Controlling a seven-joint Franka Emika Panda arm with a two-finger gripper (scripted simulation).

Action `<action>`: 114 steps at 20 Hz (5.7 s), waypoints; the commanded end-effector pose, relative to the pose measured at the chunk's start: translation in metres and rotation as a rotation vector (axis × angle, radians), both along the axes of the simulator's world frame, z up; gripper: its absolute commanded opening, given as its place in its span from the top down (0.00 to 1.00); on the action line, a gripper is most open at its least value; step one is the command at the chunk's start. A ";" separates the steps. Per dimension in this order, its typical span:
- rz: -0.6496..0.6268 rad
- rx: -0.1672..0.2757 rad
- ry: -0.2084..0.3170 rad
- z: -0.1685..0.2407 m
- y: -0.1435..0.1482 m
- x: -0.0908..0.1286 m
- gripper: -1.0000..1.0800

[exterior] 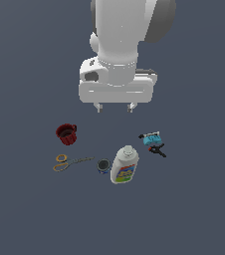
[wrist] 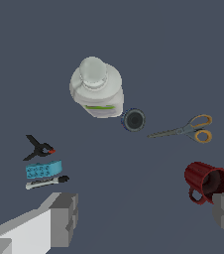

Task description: Pick up a designated object from a clutter of objects.

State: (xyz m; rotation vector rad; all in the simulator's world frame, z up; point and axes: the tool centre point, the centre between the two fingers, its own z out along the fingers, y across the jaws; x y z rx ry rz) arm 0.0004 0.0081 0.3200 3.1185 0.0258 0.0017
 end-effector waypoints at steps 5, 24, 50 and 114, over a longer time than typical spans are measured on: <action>0.011 -0.002 0.008 -0.003 0.000 -0.001 0.00; 0.132 -0.096 0.068 -0.046 -0.044 -0.011 0.00; 0.804 -0.309 0.441 -0.210 -0.206 -0.113 0.00; 0.871 -0.296 0.473 -0.084 -0.034 -0.091 1.00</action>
